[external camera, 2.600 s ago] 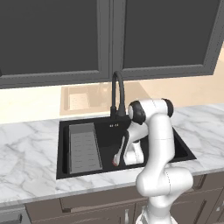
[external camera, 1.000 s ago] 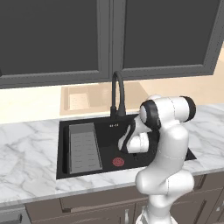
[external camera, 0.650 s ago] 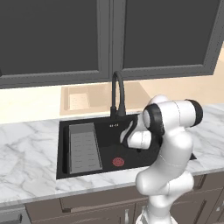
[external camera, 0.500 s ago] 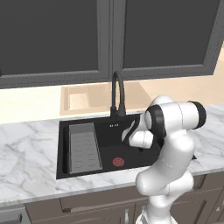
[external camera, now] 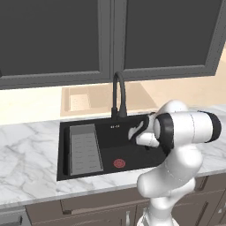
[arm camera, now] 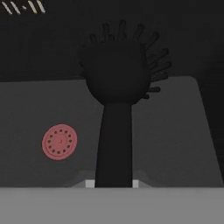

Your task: Pick up the dish brush and dish brush from the sink, and place them back in the cabinet, and close the cabinet doors.

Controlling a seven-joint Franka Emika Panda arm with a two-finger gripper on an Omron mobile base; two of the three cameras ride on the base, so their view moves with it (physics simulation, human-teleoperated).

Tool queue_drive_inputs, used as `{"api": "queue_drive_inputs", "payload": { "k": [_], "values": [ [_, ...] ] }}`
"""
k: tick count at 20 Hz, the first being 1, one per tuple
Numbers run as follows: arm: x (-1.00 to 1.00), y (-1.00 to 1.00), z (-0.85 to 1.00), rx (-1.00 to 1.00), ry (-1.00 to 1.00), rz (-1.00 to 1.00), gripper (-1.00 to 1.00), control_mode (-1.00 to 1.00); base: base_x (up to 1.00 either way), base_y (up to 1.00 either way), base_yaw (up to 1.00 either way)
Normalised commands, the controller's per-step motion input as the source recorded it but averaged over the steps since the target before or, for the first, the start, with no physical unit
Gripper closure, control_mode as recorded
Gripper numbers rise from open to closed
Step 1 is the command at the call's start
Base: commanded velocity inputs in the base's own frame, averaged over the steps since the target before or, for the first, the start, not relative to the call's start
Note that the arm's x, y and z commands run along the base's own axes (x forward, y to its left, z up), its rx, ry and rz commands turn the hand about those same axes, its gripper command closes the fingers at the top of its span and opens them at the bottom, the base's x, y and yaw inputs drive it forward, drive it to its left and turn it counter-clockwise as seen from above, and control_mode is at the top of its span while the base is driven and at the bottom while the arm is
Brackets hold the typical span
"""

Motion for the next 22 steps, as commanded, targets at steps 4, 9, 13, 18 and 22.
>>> {"api": "queue_drive_inputs", "payload": {
  "k": [4,9,13,18,22],
  "values": [
    [-0.11,-0.01,0.5,0.0,-0.01,0.0,1.0,-1.0,0.0,0.0,0.0],
    [-0.19,0.0,0.59,0.0,0.0,0.0,1.0,-1.0,0.0,0.0,0.0],
    [-0.34,0.0,0.59,0.0,-0.01,0.0,1.0,-1.0,0.0,0.0,0.0],
    [-0.51,0.0,0.5,0.0,-0.02,0.0,1.0,-1.0,0.0,0.0,0.0],
    [-0.57,0.05,0.4,0.0,-0.02,0.0,1.0,-1.0,0.0,0.0,0.0]
  ]
}}
